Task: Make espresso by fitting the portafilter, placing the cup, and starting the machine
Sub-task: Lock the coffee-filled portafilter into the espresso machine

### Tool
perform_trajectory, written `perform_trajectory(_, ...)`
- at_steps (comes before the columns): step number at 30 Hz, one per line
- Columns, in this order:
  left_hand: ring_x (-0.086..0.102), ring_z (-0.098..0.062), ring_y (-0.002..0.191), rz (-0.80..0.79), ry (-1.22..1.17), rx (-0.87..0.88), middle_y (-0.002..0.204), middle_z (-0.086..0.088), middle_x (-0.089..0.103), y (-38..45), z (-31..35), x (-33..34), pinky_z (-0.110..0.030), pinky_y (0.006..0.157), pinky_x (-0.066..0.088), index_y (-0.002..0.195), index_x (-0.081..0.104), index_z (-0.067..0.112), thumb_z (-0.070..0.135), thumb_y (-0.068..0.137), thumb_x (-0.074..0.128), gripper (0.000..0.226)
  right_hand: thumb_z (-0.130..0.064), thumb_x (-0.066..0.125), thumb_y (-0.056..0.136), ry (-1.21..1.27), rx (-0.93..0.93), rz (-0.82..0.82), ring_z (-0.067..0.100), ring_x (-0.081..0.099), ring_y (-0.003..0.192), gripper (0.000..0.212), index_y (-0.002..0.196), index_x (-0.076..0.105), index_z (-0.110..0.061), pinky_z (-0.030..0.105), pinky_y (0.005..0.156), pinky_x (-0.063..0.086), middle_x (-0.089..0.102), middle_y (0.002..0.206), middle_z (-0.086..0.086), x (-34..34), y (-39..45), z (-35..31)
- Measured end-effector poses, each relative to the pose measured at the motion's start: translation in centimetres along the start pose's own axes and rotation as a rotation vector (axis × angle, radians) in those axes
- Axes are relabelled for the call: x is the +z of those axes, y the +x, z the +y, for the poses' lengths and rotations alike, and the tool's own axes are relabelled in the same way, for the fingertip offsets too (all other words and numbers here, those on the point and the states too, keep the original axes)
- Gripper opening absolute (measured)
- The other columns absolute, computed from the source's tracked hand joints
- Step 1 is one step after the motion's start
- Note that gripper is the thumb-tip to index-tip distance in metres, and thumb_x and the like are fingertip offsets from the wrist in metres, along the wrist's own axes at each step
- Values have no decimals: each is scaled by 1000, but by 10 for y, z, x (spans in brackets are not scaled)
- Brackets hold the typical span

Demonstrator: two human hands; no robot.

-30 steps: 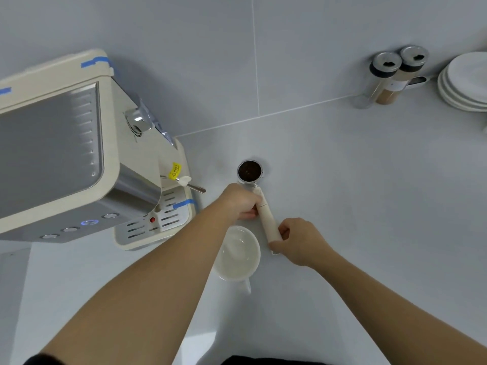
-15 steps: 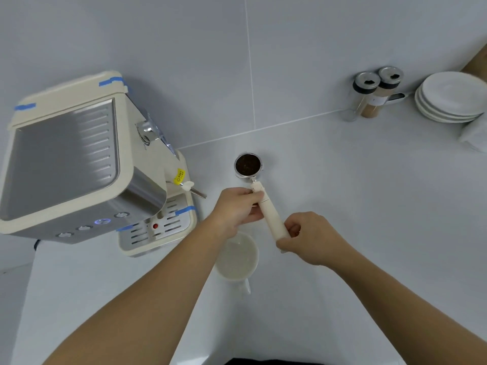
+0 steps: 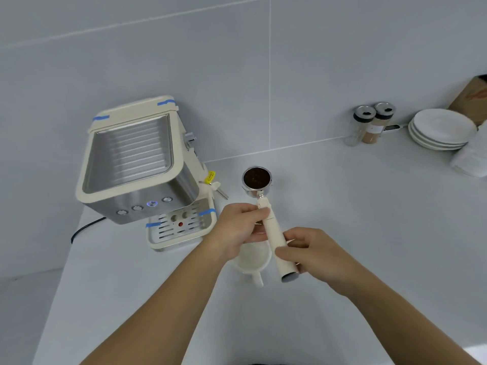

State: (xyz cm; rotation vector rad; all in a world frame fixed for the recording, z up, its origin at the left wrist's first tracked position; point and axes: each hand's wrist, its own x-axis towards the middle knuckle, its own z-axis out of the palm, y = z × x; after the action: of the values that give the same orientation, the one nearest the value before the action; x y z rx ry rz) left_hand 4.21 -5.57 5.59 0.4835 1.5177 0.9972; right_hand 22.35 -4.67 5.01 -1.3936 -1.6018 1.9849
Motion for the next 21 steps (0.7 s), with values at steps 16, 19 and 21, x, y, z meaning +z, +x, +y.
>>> perform_trajectory(16,77,-16,70,-23,31,23,73,-6,79,-60,-22,-91,-24,63,60,82,75,6,7,88,70,8,-10,72,74,129,101,-336,20,74,80,37,110,70,-7,34,66,60,77,84,2,82,-3,-8)
perform_trajectory(19,77,-17,73,-35,53,16,75,-6,80,-67,-24,-105,-24,63,60,83,76,8,9,89,70,9,-8,72,73,109,108,-371,21,74,84,42,115,68,-7,36,67,60,77,89,3,96,-2,-9)
perform_trajectory(21,78,-16,75,-42,88,7,80,-6,81,-73,-26,-115,-24,64,61,88,77,9,11,89,70,7,-7,73,73,95,106,-387,24,74,86,44,117,67,-8,39,68,60,76,91,5,107,-1,-10)
